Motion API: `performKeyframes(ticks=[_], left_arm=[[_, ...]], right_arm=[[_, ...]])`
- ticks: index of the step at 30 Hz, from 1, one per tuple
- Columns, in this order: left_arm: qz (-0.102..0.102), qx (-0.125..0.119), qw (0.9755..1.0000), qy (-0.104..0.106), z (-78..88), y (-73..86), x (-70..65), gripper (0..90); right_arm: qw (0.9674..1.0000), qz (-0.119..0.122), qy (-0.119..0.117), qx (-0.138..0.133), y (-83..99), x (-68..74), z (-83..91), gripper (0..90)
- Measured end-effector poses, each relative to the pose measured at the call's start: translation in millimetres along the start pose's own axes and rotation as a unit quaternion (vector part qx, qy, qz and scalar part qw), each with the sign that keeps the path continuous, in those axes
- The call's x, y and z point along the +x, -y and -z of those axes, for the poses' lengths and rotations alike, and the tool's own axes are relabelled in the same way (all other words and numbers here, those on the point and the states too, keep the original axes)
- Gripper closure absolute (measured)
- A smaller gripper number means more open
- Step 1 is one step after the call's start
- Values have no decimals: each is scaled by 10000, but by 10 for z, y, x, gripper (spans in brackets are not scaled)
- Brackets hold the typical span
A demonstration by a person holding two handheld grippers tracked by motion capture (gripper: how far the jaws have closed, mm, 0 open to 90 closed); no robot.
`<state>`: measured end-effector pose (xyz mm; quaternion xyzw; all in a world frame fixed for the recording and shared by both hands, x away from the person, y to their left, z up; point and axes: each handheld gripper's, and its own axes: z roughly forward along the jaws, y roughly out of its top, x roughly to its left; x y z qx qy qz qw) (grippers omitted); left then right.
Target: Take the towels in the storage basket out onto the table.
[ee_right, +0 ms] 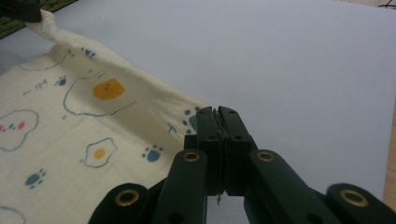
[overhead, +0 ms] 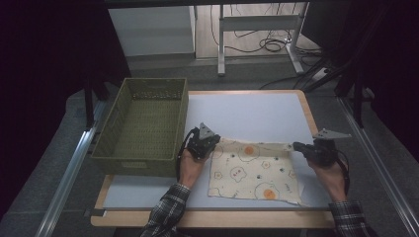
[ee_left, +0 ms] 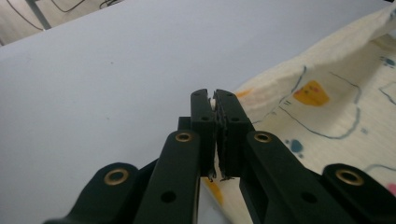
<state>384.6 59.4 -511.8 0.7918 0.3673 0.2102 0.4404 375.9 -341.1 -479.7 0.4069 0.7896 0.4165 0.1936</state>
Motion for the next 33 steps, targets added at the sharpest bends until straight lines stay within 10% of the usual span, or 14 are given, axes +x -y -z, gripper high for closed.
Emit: performKeyframes(ticks=[33], left_arm=[[-247,-233,9974,634,652,592,-524,865]], right_arm=[[9995,140,-298,23,710,599,694,882]])
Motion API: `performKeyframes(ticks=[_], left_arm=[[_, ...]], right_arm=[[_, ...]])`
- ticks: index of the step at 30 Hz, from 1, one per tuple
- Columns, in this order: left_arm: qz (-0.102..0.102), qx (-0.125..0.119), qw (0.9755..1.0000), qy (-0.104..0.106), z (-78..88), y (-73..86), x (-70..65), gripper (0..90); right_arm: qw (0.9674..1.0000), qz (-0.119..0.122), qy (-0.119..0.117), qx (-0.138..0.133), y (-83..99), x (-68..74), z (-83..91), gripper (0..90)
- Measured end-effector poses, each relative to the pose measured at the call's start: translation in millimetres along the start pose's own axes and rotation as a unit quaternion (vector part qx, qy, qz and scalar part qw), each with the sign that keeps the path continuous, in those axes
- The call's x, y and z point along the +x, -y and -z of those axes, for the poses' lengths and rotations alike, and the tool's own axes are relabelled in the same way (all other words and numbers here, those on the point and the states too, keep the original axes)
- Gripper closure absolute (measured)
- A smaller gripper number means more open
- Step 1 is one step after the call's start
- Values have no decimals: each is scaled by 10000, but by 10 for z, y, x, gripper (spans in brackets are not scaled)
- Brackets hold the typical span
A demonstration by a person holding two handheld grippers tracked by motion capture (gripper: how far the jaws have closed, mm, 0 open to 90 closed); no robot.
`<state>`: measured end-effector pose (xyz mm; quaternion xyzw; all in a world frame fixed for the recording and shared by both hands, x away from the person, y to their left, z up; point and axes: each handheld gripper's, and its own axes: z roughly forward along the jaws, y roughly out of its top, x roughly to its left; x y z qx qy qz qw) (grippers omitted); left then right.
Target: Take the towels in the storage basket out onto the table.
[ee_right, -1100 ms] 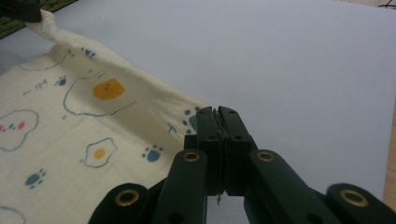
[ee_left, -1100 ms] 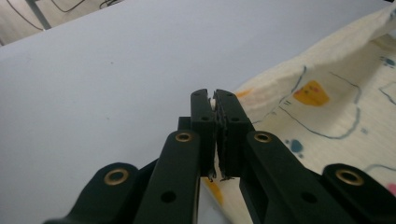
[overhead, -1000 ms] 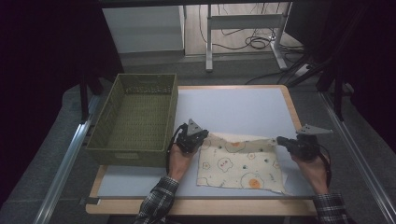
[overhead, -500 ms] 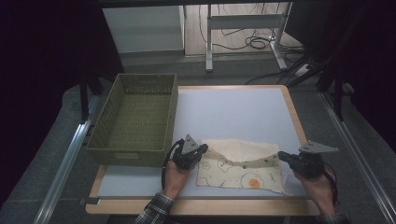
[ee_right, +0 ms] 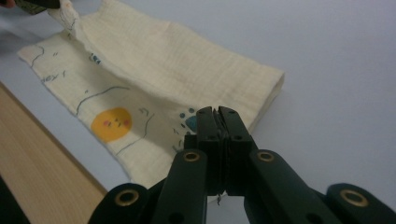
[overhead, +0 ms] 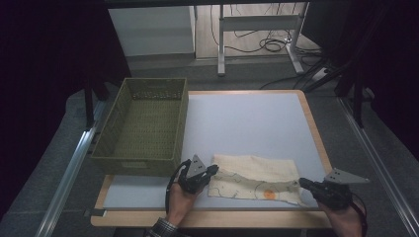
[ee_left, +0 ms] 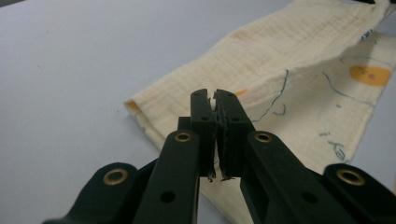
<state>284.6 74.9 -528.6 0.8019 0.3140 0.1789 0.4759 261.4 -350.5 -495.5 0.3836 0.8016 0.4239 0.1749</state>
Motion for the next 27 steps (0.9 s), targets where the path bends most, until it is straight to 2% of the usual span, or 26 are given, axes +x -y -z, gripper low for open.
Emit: performKeyframes(ticks=[5,11,14,18,19,21,24,27], left_arm=[[-88,74,9999,2,53,66,-56,862],[-62,105,9999,109,122,160,-131,860],[-103,201,9996,169,149,201,-161,844],[54,268,9991,324,210,277,-162,742],[90,271,9991,324,227,287,-158,680],[179,200,9992,309,296,301,-144,613],[263,126,9990,331,359,287,-113,585],[350,102,9983,461,354,257,-93,582]], right_arm=[[9999,-34,-106,116,111,60,-39,880],[9997,-62,-167,172,206,114,-29,878],[9996,-73,-196,178,238,134,-14,875],[9994,-111,-224,230,279,144,6,840],[9994,-139,-234,222,291,138,22,809],[9994,-178,-229,194,291,129,74,769],[9996,-189,-194,94,255,124,159,747],[9997,-196,-177,2,185,109,211,738]])
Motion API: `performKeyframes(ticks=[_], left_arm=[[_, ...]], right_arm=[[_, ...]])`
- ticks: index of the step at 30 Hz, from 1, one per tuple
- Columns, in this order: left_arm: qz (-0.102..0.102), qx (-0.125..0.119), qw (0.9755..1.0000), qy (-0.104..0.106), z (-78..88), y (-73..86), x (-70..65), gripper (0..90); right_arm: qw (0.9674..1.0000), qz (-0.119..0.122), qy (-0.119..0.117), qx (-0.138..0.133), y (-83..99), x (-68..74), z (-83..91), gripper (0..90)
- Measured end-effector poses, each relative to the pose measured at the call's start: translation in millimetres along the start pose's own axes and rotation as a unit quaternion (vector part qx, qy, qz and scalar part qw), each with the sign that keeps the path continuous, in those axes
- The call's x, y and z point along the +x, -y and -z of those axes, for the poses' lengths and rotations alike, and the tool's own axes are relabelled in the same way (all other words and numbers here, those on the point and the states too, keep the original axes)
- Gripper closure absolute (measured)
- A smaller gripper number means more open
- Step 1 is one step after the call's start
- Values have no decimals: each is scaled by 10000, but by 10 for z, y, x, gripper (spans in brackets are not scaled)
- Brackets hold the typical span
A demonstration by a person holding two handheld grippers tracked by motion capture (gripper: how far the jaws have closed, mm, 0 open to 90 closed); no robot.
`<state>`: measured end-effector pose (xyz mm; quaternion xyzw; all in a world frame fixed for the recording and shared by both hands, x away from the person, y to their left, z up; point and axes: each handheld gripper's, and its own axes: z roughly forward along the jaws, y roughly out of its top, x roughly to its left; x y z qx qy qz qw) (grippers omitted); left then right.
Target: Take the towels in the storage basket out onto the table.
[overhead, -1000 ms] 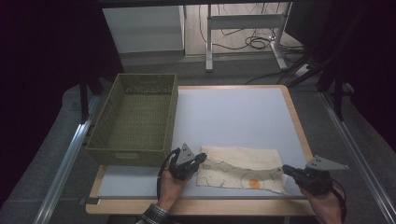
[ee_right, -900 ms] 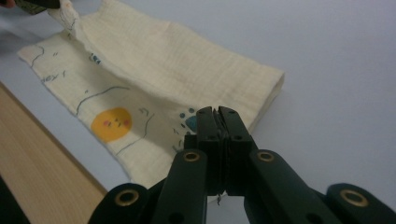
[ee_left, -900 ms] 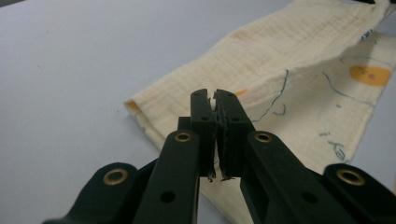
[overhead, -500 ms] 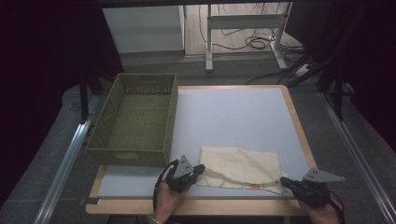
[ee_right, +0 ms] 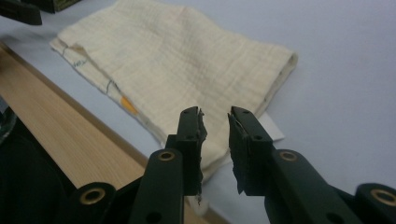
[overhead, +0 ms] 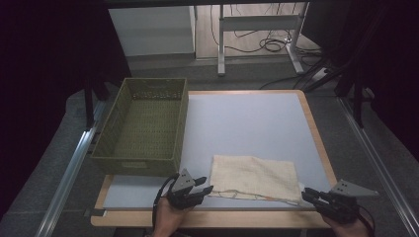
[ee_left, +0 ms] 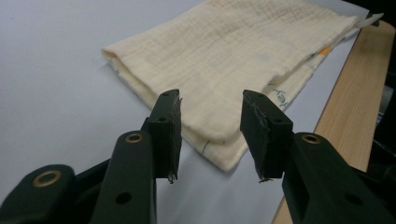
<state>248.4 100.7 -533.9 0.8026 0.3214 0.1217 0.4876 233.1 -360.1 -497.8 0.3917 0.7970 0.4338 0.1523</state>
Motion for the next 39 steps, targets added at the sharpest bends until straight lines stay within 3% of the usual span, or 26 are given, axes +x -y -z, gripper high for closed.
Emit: performKeyframes(ticks=[4,7,11,15,20,25,31,34,39], left_arm=[[-42,79,9998,187,-114,-45,-37,609],[-276,395,9985,247,-255,-65,-96,616],[-482,728,9962,52,-354,-42,-122,661],[-523,734,9959,-17,-345,-55,-120,828],[-449,496,9978,38,-251,-132,-114,866],[-577,513,9970,45,-121,-166,-198,866],[-535,826,9950,160,-160,-5,-245,853],[-322,799,9957,346,-190,41,-196,785],[-155,536,9980,294,-125,-74,-144,611]], right_arm=[[9999,-23,-155,-32,-63,5,-67,742],[9996,47,-267,98,-46,51,-184,742],[9989,43,-402,238,22,88,-281,735],[9985,19,-421,355,94,76,-343,727],[9985,-10,-418,353,110,68,-361,716],[9985,-14,-418,357,105,77,-350,706],[9985,-14,-421,359,127,73,-339,704],[9983,-50,-447,368,131,59,-334,704],[9986,-14,-456,280,88,56,-301,670]])
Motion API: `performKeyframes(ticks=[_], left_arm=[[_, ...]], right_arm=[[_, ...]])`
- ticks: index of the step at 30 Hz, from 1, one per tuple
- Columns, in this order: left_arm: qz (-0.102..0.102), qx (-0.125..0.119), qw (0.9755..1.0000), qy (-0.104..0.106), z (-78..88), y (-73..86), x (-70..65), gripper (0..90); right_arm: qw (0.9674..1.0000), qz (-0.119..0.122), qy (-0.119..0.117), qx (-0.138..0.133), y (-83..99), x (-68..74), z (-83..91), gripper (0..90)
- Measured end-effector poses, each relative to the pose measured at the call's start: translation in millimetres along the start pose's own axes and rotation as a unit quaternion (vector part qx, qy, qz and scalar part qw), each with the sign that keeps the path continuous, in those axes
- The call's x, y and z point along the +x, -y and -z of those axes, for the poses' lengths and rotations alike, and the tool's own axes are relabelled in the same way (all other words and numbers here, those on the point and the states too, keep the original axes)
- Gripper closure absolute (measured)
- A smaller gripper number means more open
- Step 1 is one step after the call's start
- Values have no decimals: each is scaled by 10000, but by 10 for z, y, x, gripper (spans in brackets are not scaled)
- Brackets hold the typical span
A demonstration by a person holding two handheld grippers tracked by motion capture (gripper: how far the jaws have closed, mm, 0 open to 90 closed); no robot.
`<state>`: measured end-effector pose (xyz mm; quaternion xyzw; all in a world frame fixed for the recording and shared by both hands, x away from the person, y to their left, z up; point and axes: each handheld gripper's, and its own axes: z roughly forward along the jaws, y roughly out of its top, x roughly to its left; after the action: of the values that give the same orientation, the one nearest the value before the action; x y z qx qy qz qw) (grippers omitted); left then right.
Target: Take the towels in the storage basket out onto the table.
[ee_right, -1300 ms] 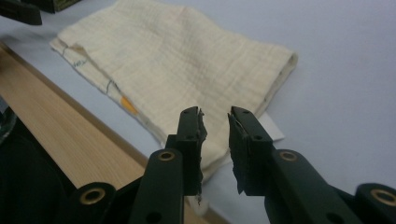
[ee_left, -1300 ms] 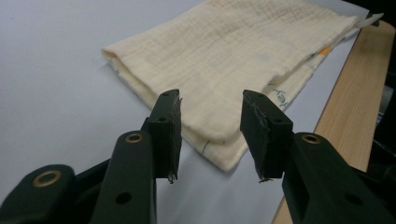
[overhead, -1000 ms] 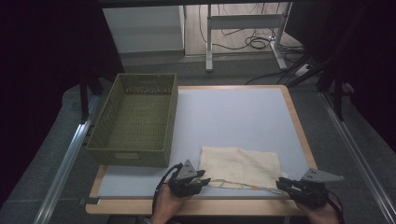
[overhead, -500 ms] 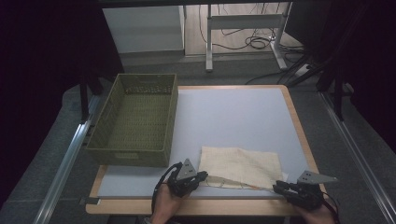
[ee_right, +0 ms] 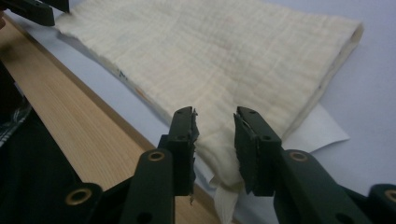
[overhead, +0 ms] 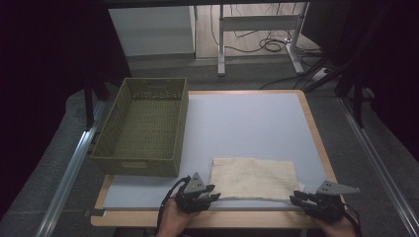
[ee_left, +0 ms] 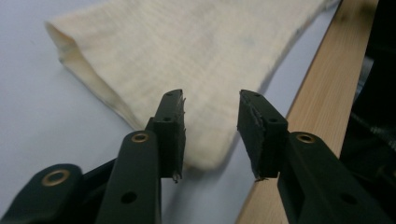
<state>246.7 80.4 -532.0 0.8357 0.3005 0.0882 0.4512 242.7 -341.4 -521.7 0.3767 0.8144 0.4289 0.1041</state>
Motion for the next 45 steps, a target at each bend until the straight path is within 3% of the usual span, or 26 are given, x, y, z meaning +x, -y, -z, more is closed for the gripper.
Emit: performKeyframes(ticks=[3,7,11,13,18,23,29,34,36,39,42,43,45], left_arm=[[27,-54,9998,-178,-5,-76,44,586],[174,1,9989,-445,-128,-205,189,576],[143,64,9971,-750,-252,-360,315,578],[138,53,9949,-993,-309,-469,396,577],[236,77,9919,-1244,-393,-640,556,572],[401,233,9890,-1403,-512,-690,717,569],[406,585,9858,-1518,-658,-584,787,558],[419,589,9872,-1424,-679,-544,785,563],[462,575,9880,-1358,-675,-537,792,571],[548,509,9907,-1139,-655,-503,796,642],[601,474,9933,-865,-654,-497,786,797],[553,496,9930,-923,-659,-506,766,858],[476,467,9933,-943,-653,-520,746,869]], right_arm=[[10000,8,29,-66,-44,-19,14,650],[9999,-30,101,-119,-127,-81,-12,626],[9996,-62,237,-160,-261,-197,-69,623],[9993,-57,338,-173,-343,-265,-93,624],[9980,-23,592,-230,-556,-433,-168,628],[9961,-9,868,-170,-703,-609,-318,628],[9959,-88,896,55,-682,-757,-537,626],[9958,30,886,225,-604,-717,-604,638],[9963,5,832,200,-587,-703,-601,708],[9976,22,673,164,-570,-684,-607,835],[9971,96,710,262,-599,-659,-611,857],[9967,148,733,324,-625,-652,-613,860],[9961,209,782,342,-675,-658,-607,861]])
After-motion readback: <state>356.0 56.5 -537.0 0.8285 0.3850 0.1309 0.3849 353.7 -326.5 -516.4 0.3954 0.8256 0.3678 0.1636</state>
